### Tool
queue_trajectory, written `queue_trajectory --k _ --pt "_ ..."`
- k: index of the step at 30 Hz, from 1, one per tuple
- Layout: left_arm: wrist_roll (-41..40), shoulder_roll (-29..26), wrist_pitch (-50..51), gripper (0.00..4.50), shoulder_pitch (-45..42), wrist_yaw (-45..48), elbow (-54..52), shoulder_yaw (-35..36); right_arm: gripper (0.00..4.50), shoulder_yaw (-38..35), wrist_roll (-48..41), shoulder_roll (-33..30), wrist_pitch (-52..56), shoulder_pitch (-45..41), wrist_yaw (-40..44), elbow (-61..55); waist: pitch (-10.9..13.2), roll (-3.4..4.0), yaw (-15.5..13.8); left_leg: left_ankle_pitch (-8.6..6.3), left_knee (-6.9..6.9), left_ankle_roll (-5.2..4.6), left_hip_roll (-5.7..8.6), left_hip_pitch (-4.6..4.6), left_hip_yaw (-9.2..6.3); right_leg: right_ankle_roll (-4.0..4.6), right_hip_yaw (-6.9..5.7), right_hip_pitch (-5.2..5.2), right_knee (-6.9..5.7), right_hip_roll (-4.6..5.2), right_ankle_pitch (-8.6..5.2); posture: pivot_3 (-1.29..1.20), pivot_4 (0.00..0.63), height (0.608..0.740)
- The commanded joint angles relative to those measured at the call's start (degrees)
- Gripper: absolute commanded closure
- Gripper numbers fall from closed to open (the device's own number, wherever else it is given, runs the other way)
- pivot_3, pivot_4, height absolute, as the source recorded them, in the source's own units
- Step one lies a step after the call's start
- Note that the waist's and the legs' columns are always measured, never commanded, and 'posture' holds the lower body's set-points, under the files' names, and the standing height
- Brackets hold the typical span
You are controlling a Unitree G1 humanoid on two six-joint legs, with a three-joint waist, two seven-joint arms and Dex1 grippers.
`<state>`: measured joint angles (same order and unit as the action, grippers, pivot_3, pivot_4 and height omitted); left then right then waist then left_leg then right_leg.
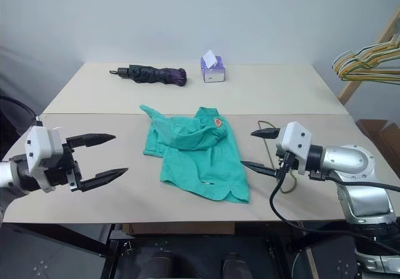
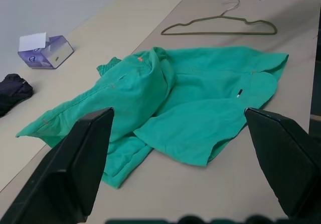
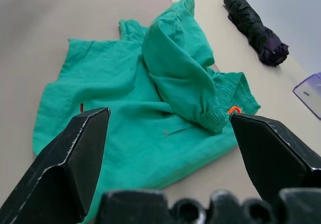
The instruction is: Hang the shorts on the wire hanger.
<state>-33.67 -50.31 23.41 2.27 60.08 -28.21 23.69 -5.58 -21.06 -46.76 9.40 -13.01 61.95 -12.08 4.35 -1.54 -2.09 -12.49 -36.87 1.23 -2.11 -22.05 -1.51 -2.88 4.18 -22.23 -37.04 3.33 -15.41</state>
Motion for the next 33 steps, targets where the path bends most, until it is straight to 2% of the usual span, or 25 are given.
queue_trajectory --k 1,9,13,16,20,24,28,33 --pt "2.1 -0.7 -4.1 0.00 -1.1 0.6 0.3 -0.4 0.04 -1.8 -0.8 -0.9 -1.0 -0.8 0.3 -1.9 0.0 0.00 0.0 0.00 0.00 0.00 0.00 0.00 0.01 0.00 0.00 0.00 0.00 0.00 0.00 0.12 0.038 0.740" --pt "1.0 -1.4 -3.2 0.00 -0.6 1.7 -0.3 -1.1 0.04 -1.9 -0.8 -1.2 -1.1 -1.2 0.5 -1.7 0.0 0.01 0.0 0.00 0.00 0.00 0.00 0.00 0.01 0.00 0.00 0.00 0.00 0.00 0.00 0.12 0.033 0.740" --pt "2.9 -3.4 -3.0 0.00 -0.3 2.7 -1.2 -3.9 0.04 -1.9 -0.8 -1.1 -1.2 -1.6 0.6 -1.4 0.0 0.00 0.0 0.00 0.00 0.00 0.00 0.01 0.00 0.00 0.00 0.00 0.00 0.00 0.00 0.12 0.032 0.740" --pt "8.1 -4.0 -5.8 0.00 -1.7 2.3 -1.1 -10.5 0.04 -0.8 -0.1 -1.0 -1.6 -2.1 1.0 -0.7 0.0 0.03 0.0 0.00 0.00 0.00 0.00 0.01 0.01 0.00 0.00 0.01 0.00 0.00 0.00 0.14 0.027 0.740" --pt "16.5 -2.2 -9.1 0.00 -7.7 0.5 1.5 -21.3 0.04 1.2 1.3 -2.4 -2.3 -3.1 3.6 -0.1 0.0 0.04 -0.4 0.00 -0.01 0.00 0.02 0.01 0.01 0.00 0.00 0.01 -0.01 -0.01 0.01 0.13 0.036 0.740" --pt "20.9 -0.7 -9.8 0.00 -13.0 3.1 4.5 -30.4 0.04 1.4 0.9 -3.0 -2.3 -3.3 4.6 0.1 0.0 0.02 -0.2 0.00 -0.02 0.00 0.03 -0.02 0.01 0.00 0.00 0.02 0.01 -0.01 0.01 0.11 0.046 0.740" --pt "31.0 4.4 -14.6 0.00 -21.7 3.7 12.7 -42.1 0.04 1.4 0.6 -3.2 -1.4 -3.9 4.7 -0.1 0.0 0.03 -0.2 0.00 -0.03 0.00 0.05 -0.05 0.00 0.00 0.00 0.00 0.00 -0.02 0.01 0.10 0.048 0.740" --pt "41.0 9.3 -17.2 0.00 -30.0 4.5 22.7 -51.5 0.04 0.7 0.0 -4.6 -0.7 -2.6 5.9 -1.6 0.0 0.02 0.0 0.01 -0.08 -0.01 0.07 -0.08 -0.03 -0.02 0.01 0.01 -0.01 -0.03 0.02 0.06 0.047 0.740"
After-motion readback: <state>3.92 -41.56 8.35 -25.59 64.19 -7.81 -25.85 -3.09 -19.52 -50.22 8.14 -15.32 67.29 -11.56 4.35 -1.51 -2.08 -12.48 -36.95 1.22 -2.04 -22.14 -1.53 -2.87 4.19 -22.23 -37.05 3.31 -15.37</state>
